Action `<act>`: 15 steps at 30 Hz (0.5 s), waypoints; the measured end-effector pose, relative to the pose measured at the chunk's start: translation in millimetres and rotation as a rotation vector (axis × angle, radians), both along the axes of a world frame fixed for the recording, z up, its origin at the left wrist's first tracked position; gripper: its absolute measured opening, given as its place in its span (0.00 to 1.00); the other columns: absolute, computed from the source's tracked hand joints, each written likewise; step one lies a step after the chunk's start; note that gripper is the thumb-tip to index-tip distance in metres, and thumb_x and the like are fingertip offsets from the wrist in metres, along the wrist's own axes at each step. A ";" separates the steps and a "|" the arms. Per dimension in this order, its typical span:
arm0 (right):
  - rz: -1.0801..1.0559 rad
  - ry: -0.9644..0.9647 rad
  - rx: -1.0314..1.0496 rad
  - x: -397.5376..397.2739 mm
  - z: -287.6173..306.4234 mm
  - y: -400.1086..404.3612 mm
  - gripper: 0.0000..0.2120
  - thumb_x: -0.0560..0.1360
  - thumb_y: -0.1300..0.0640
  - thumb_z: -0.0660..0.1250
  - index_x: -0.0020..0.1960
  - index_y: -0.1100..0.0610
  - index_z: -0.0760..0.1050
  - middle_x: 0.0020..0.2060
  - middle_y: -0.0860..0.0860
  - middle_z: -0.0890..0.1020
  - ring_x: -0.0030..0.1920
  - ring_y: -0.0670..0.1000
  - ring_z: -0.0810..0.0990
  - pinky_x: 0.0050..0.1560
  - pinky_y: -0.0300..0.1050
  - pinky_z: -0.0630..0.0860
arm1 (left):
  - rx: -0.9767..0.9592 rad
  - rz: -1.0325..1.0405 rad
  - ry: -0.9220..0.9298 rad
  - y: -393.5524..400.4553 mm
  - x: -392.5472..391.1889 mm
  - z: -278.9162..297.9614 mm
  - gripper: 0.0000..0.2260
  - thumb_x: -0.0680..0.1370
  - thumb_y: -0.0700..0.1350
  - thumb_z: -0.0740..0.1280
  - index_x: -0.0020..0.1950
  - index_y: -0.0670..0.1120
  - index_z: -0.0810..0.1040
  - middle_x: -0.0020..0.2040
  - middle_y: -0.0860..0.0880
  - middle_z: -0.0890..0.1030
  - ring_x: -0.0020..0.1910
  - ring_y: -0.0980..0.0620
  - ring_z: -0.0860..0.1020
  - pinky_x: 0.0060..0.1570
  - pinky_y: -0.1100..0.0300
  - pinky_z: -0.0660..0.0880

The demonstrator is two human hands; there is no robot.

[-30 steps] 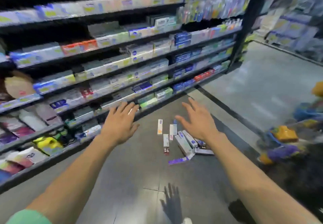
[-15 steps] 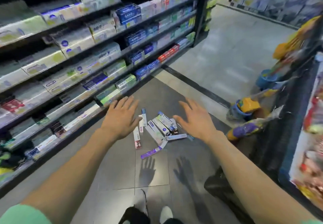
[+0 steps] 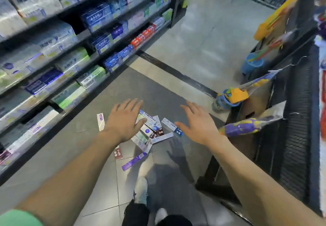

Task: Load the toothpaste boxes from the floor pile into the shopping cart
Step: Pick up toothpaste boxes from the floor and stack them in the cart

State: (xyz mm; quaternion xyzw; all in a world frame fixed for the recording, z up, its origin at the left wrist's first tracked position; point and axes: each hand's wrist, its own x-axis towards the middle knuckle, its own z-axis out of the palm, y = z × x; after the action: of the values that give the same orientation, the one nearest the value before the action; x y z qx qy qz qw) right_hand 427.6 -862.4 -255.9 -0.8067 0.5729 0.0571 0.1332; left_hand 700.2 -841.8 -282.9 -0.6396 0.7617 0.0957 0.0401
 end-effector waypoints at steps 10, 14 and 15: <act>0.061 0.034 0.069 -14.7 -292.5 -40.2 0.38 0.76 0.37 0.67 0.78 0.56 0.63 0.78 0.58 0.64 0.78 0.60 0.62 0.79 0.56 0.58 | 0.087 0.033 0.044 -37.9 -14.7 -276.5 0.37 0.78 0.66 0.45 0.78 0.46 0.67 0.74 0.45 0.73 0.71 0.43 0.72 0.69 0.44 0.69; 0.097 0.001 0.020 -17.7 -438.5 -53.3 0.40 0.70 0.40 0.73 0.76 0.57 0.67 0.70 0.59 0.75 0.70 0.63 0.73 0.72 0.60 0.69 | 0.121 0.048 0.005 -50.0 -20.4 -420.0 0.40 0.75 0.68 0.40 0.81 0.49 0.60 0.79 0.46 0.66 0.77 0.43 0.65 0.74 0.44 0.63; 0.104 0.011 0.007 -19.3 -473.0 -59.7 0.40 0.70 0.41 0.74 0.76 0.57 0.67 0.70 0.59 0.75 0.70 0.63 0.73 0.72 0.60 0.68 | 0.121 0.038 -0.019 -54.9 -20.2 -451.3 0.39 0.75 0.68 0.39 0.82 0.50 0.57 0.80 0.47 0.63 0.78 0.44 0.63 0.75 0.45 0.61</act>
State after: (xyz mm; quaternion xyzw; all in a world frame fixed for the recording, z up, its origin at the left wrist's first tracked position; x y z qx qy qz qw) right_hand 408.3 -922.0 -728.9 -0.8347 0.5306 0.0701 0.1296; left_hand 680.0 -896.7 -734.2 -0.6512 0.7418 0.1360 0.0842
